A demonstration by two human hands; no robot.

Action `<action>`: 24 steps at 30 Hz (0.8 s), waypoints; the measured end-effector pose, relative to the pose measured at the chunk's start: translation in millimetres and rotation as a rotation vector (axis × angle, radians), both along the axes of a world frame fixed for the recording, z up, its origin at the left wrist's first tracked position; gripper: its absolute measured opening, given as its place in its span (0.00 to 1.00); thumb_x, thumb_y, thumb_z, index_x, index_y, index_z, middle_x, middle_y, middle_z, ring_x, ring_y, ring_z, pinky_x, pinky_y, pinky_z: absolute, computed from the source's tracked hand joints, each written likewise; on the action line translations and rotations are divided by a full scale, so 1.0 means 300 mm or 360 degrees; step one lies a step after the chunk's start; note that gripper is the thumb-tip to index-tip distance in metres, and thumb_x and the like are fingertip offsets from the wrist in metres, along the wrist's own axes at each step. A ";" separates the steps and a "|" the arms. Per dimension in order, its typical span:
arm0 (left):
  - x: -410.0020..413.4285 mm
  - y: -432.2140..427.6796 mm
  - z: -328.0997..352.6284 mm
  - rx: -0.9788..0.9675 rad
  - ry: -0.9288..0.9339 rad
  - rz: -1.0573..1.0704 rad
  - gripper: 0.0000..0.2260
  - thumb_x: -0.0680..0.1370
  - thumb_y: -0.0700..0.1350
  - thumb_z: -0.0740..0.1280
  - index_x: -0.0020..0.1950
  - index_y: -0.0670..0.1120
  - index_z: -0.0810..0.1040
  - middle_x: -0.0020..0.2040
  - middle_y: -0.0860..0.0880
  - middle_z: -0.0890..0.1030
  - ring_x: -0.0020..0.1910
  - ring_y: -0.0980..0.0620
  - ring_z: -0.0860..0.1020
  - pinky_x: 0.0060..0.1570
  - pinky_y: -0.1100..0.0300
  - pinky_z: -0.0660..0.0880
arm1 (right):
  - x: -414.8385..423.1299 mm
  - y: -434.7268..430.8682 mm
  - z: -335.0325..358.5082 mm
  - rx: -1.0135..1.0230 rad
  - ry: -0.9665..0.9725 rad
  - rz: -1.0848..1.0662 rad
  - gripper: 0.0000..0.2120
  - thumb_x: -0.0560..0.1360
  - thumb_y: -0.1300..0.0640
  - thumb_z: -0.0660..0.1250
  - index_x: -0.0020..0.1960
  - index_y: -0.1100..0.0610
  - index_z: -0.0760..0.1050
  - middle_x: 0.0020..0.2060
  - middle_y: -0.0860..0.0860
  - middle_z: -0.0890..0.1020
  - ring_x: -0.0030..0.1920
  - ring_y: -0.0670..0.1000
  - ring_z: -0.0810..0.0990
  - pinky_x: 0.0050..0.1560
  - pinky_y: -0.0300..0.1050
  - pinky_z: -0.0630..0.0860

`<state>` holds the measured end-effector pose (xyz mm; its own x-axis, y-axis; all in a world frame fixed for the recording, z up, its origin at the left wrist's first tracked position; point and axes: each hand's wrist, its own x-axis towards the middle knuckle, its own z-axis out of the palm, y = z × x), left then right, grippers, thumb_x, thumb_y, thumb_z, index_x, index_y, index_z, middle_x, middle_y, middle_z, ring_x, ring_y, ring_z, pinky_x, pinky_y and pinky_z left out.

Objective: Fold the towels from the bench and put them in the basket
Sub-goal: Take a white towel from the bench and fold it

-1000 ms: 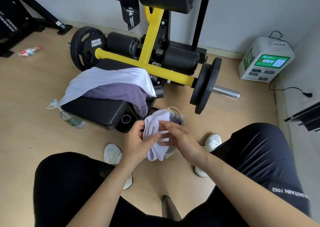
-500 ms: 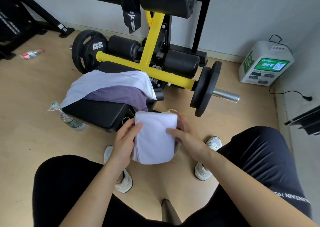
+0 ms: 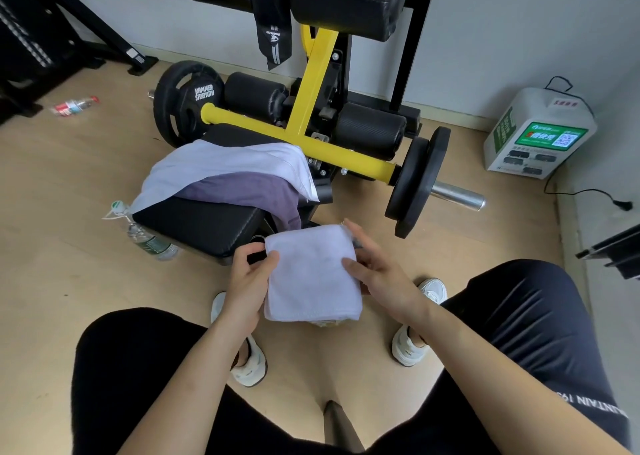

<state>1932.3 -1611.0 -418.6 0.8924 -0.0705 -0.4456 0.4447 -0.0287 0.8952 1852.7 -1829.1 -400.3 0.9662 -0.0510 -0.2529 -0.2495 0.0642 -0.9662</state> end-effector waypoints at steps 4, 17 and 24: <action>0.004 0.011 0.003 0.0016 0.0007 -0.0004 0.11 0.81 0.46 0.70 0.62 0.51 0.76 0.58 0.45 0.83 0.57 0.45 0.83 0.59 0.42 0.81 | -0.013 -0.008 0.008 -0.0369 -0.0011 0.0412 0.36 0.75 0.55 0.74 0.76 0.37 0.62 0.66 0.41 0.71 0.66 0.41 0.72 0.63 0.33 0.71; -0.010 0.018 0.023 0.0058 -0.0212 -0.0554 0.23 0.77 0.38 0.74 0.67 0.56 0.72 0.57 0.49 0.86 0.55 0.46 0.85 0.54 0.47 0.81 | -0.006 0.007 -0.038 -0.1092 0.0296 0.0524 0.50 0.68 0.49 0.78 0.78 0.36 0.49 0.61 0.52 0.65 0.61 0.54 0.69 0.57 0.46 0.77; -0.036 0.010 0.017 0.0328 -0.0512 -0.0881 0.33 0.74 0.39 0.77 0.70 0.64 0.67 0.62 0.54 0.81 0.46 0.46 0.86 0.50 0.51 0.83 | -0.007 0.011 -0.048 -0.1199 0.0267 0.0493 0.51 0.69 0.50 0.77 0.80 0.39 0.47 0.67 0.54 0.60 0.65 0.56 0.69 0.62 0.48 0.75</action>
<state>1921.4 -1608.1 -413.5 0.8395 -0.4981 -0.2170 0.0272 -0.3603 0.9324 1850.5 -1825.8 -414.5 0.9168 -0.0024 -0.3992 -0.2942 -0.6802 -0.6715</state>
